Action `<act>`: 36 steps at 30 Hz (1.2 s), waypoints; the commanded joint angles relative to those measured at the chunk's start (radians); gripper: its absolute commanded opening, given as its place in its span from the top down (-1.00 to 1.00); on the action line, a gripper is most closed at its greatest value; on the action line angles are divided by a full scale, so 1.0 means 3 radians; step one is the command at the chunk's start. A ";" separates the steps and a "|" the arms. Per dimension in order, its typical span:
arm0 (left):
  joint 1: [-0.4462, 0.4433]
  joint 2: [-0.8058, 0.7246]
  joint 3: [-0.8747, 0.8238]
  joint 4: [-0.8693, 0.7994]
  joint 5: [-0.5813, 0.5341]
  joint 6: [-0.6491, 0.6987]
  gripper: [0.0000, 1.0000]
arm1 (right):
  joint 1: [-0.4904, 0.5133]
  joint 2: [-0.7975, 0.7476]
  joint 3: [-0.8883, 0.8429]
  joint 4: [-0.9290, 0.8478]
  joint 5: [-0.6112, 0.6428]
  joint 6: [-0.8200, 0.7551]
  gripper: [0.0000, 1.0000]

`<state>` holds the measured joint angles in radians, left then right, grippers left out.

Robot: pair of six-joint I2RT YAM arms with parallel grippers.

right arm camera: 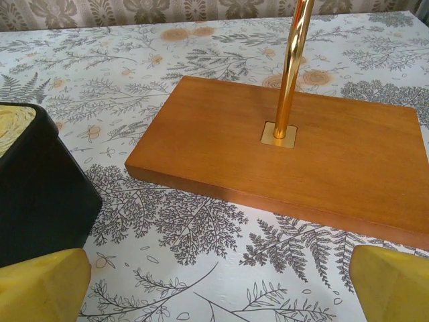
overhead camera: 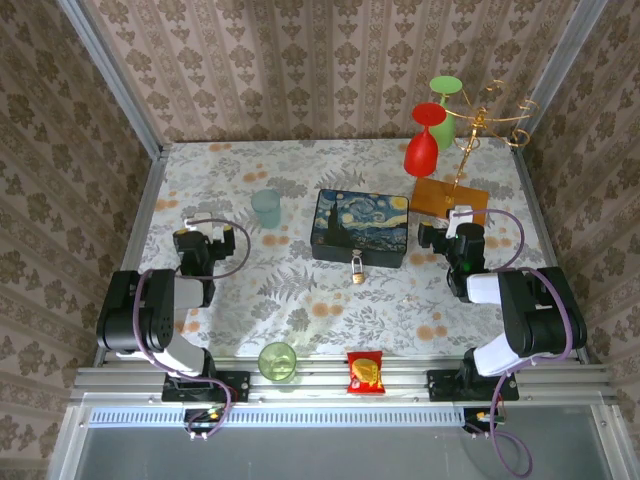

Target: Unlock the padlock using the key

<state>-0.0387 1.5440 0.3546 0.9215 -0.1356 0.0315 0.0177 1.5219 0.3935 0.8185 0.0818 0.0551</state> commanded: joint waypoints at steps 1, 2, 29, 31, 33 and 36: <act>-0.0007 0.0046 0.0081 0.0083 -0.0038 0.0074 -1.00 | 0.0015 0.0020 0.0035 0.0125 0.0095 -0.0035 -1.00; -0.0006 0.0048 0.0081 0.0083 -0.0034 0.0074 -1.00 | 0.0013 0.0025 0.0033 0.0134 0.0095 -0.0035 -1.00; 0.0025 0.0048 0.0076 0.0094 0.0002 0.0035 -1.00 | 0.0013 0.0031 0.0043 0.0120 0.0095 -0.0035 -1.00; 0.0025 0.0044 0.0076 0.0092 0.0003 0.0034 -1.00 | 0.0015 0.0034 0.0043 0.0119 0.0092 -0.0035 -1.00; 0.0022 0.0048 0.0077 0.0089 0.0006 0.0036 -1.00 | 0.0014 0.0033 0.0043 0.0120 0.0095 -0.0036 -1.00; 0.0024 0.0047 0.0077 0.0088 0.0004 0.0038 -1.00 | 0.0012 0.0025 0.0044 0.0120 0.0095 -0.0035 -1.00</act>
<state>-0.0380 1.5452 0.3546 0.9215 -0.1352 0.0315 0.0177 1.5219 0.3935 0.8242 0.0818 0.0551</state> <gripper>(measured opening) 0.999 0.999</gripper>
